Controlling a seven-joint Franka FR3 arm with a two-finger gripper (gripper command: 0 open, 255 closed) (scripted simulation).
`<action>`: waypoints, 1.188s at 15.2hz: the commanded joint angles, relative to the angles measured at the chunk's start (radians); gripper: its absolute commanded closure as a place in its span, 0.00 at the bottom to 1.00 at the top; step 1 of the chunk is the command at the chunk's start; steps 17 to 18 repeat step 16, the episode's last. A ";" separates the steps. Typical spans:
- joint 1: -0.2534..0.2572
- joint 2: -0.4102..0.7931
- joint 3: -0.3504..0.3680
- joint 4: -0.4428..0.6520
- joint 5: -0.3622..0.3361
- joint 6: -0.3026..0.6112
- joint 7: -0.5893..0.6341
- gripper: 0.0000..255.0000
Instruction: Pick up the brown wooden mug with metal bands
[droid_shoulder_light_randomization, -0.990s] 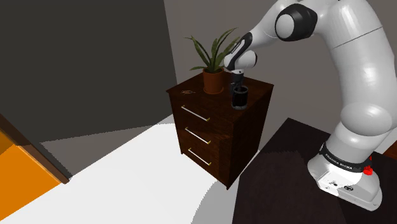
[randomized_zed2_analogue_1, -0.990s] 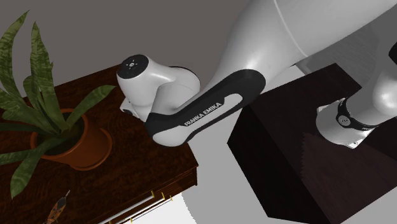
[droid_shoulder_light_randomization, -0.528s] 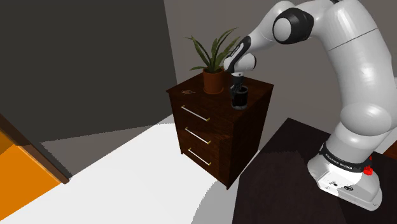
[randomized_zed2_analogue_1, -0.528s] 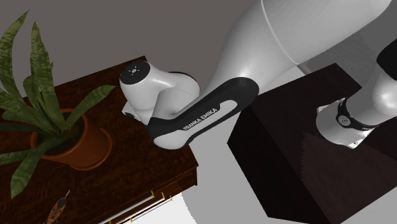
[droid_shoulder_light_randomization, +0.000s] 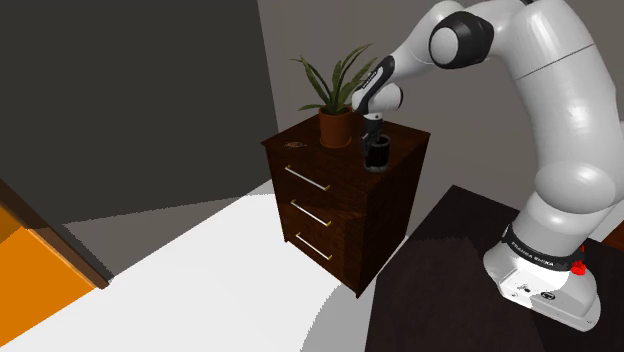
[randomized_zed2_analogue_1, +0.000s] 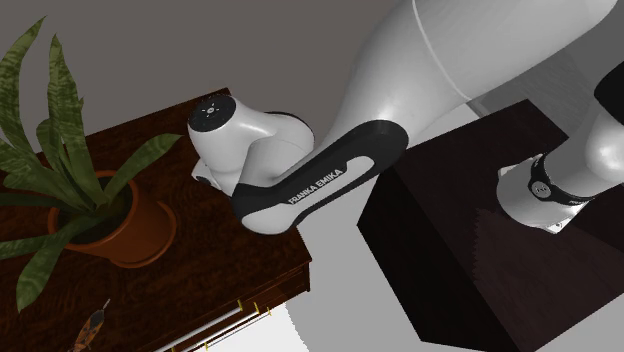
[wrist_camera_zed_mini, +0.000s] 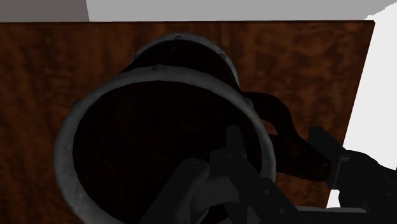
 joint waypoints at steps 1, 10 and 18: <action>0.002 -0.015 -0.004 -0.002 -0.004 -0.012 0.003 1.00; 0.016 -0.101 -0.024 -0.013 -0.028 -0.087 0.021 1.00; 0.021 -0.138 -0.032 -0.012 -0.039 -0.124 0.029 1.00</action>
